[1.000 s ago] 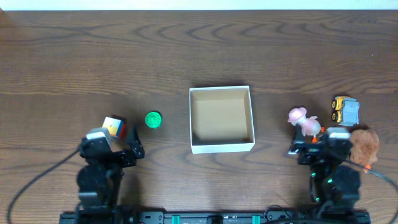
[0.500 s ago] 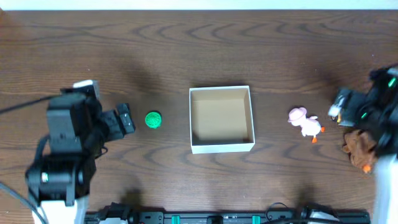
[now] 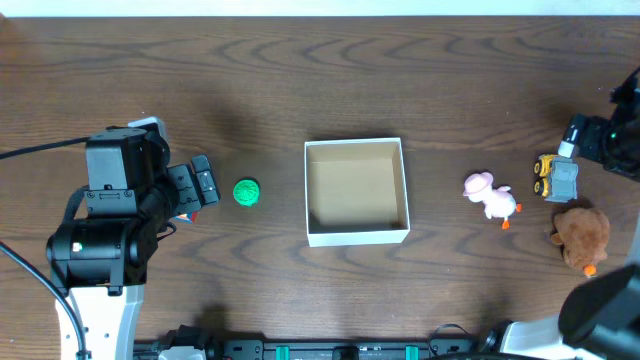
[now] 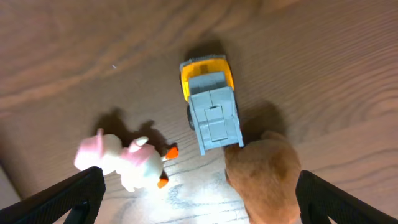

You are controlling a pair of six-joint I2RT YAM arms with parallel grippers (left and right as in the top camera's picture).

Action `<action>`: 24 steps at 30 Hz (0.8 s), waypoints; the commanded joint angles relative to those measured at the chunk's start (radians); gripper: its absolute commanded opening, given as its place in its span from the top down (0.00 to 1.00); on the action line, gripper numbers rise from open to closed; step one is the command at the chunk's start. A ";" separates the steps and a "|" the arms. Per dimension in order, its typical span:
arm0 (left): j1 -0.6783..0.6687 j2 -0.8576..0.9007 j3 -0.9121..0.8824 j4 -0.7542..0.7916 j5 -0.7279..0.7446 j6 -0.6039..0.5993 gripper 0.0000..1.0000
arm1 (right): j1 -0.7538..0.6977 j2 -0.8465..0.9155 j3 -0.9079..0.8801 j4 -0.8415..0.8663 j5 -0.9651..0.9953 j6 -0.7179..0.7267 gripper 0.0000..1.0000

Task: Pack container
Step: 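Move the right gripper over the yellow-grey toy truck and grasp it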

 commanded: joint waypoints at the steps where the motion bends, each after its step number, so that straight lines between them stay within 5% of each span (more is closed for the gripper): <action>1: 0.005 0.000 0.022 0.004 0.003 0.018 0.02 | -0.005 0.079 -0.002 0.001 0.007 -0.053 0.01; 21: 0.005 0.000 0.022 0.004 0.002 0.018 0.02 | -0.007 0.331 -0.002 0.077 0.010 -0.050 0.01; 24: 0.005 0.000 0.022 0.004 0.002 0.018 0.02 | -0.007 0.331 -0.002 0.082 0.010 -0.050 0.08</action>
